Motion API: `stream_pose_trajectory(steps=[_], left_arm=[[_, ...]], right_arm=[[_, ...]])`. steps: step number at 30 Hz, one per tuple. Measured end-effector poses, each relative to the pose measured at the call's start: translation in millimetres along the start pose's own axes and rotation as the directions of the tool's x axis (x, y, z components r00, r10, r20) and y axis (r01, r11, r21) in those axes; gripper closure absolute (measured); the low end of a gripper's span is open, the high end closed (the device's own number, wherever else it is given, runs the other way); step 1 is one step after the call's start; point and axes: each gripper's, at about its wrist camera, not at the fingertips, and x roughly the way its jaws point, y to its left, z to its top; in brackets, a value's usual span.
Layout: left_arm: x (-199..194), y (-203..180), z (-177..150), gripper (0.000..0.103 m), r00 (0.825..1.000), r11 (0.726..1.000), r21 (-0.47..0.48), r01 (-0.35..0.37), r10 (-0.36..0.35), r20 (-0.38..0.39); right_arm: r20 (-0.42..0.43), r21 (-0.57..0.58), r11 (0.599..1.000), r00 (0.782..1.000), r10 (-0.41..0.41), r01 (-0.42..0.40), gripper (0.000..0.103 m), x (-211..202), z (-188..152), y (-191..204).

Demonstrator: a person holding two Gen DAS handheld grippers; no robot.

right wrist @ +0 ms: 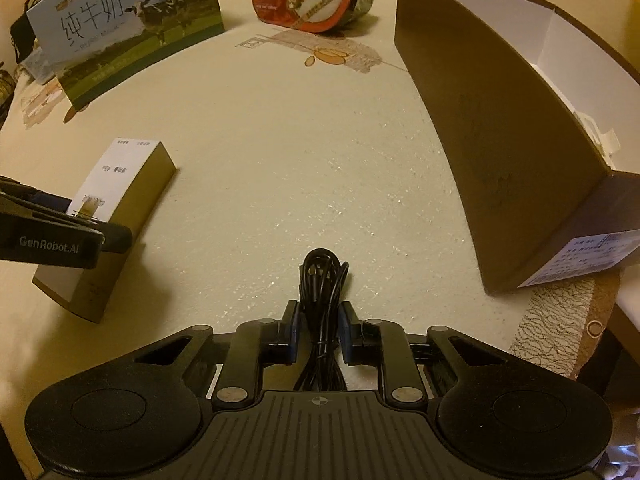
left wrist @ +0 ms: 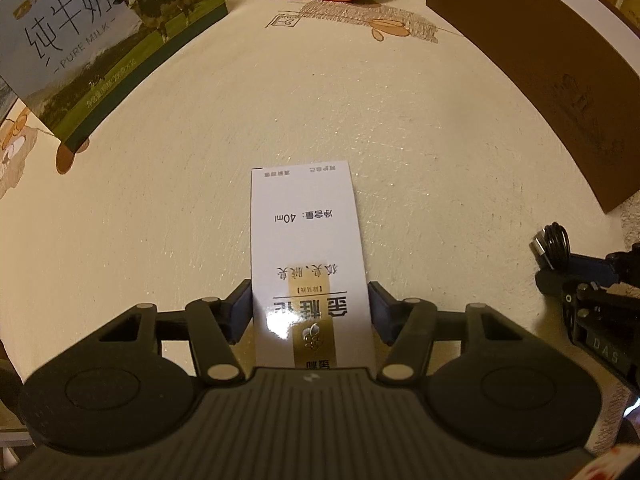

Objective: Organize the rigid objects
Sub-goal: 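Carry the white-and-gold box and black cable with both tools over the shoebox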

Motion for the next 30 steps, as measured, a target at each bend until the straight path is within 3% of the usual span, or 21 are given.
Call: stream_pose_trajectory(steps=[13,30], left_arm=[[-11.1,-6.8,-1.1,0.047,1.0,1.0,0.02,-0.011,0.011,0.009],[-77.1,-20.2,0.9,0.047,0.995,0.999,0.04,0.027,-0.03,0.1]], right_arm=[[0.004,0.006,1.0,1.0,0.028,-0.028,0.088,-5.6,2.3,0.3],[0.101,0.076,0.995,0.993,0.063,-0.071,0.089,-61.0,7.0,-15.0]])
